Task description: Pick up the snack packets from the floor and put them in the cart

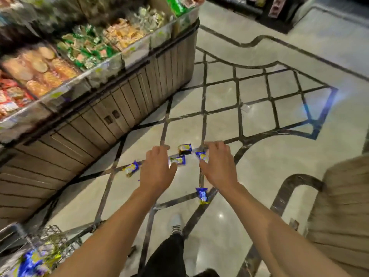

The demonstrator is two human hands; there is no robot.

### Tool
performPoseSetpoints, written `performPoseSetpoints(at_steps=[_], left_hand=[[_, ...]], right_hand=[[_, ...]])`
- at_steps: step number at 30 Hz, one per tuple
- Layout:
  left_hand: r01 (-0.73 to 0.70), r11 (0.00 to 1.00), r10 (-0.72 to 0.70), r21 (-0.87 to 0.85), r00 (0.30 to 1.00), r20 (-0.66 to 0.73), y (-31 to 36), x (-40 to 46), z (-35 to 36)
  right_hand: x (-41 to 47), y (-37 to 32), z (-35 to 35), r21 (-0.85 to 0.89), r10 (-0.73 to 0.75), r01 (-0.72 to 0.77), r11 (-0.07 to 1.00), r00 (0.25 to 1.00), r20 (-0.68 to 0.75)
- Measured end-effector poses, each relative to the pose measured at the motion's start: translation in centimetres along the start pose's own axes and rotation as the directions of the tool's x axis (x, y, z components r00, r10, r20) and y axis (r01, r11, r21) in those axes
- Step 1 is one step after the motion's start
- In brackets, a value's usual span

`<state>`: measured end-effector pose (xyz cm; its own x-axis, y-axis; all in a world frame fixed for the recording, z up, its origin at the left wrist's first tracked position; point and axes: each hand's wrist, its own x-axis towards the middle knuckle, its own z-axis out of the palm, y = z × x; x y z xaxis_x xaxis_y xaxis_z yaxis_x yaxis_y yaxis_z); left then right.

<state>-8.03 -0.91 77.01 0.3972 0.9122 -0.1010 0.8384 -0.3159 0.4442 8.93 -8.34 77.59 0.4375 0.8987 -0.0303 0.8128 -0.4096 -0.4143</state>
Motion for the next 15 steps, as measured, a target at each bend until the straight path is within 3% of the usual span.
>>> performPoseSetpoints(at_steps=[8, 15], left_hand=[[-0.020, 1.000, 0.019, 0.014, 0.998, 0.064, 1.2, 10.8, 8.4], [-0.008, 1.000, 0.010, -0.012, 0.993, 0.114, -6.1, 18.0, 29.0]], right_hand=[[6.5, 9.5, 6.3, 0.049, 0.141, -0.146, 0.988, 0.986, 0.090], [10.1, 22.1, 27.0, 0.058, 0.214, -0.233, 0.971, 0.950, 0.229]])
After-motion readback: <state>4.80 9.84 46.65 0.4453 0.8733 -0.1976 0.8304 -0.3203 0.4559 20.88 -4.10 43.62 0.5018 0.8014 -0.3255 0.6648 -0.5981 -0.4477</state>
